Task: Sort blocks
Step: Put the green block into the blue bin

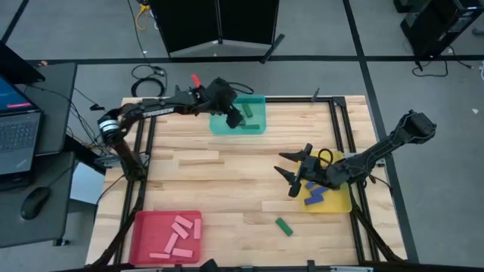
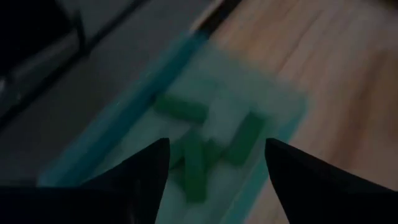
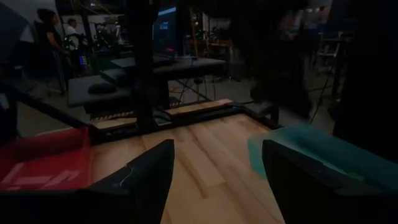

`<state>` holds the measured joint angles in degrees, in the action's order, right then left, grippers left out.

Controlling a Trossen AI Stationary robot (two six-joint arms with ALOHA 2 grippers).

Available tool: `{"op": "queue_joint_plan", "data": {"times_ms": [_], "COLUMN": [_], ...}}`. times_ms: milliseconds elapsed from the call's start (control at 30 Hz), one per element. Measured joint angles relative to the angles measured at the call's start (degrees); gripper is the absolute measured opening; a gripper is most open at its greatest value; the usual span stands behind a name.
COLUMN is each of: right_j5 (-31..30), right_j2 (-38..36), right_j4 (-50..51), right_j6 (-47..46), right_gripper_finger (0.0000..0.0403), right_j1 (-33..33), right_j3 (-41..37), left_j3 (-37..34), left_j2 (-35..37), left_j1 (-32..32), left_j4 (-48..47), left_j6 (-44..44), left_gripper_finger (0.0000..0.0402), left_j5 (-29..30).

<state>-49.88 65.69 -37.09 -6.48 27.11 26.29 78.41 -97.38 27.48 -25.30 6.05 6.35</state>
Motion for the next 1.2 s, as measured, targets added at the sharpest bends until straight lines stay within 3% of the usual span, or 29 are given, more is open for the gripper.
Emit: {"op": "queue_joint_plan", "data": {"times_ms": [133, 300, 433, 567, 767, 1000, 1200], "right_j5": [2.8, 14.5, 21.7, 25.9, 34.0, 37.2, 39.1], "right_j2": [3.0, 9.8, 15.5, 21.1, 26.1, 28.1, 32.4], "right_j4": [1.0, 5.5, 26.2, 50.0, 67.6, 72.8, 71.8], "right_j6": [0.2, -1.4, -10.6, -21.4, -32.7, -45.5, -50.4], "right_gripper_finger": [0.0255, 0.0256, 0.0256, 0.0259, 0.0275, 0.0310, 0.0334], "right_j1": [-0.8, -3.0, -3.7, -3.1, 0.4, 4.6, 6.4], "right_j3": [3.0, 9.8, 18.3, 28.4, 36.9, 38.2, 38.2], "left_j3": [0.0, 0.0, -3.2, -8.4, -19.0, -30.1, -34.5], "left_j2": [7.2, 18.6, 26.8, 33.1, 38.5, 41.3, 42.6], "left_j1": [-1.9, -5.0, -9.6, -14.8, -20.9, -24.2, -26.1], "left_j4": [3.0, 2.6, 3.3, 3.2, 9.4, 22.8, 26.1], "left_j6": [-2.5, -2.8, -2.4, 0.1, 3.6, 7.5, 9.5], "left_gripper_finger": [0.0254, 0.0236, 0.0230, 0.0229, 0.0229, 0.0229, 0.0229], "left_j5": [0.0, 0.3, 1.0, 5.4, 10.9, 11.0, 11.1]}}
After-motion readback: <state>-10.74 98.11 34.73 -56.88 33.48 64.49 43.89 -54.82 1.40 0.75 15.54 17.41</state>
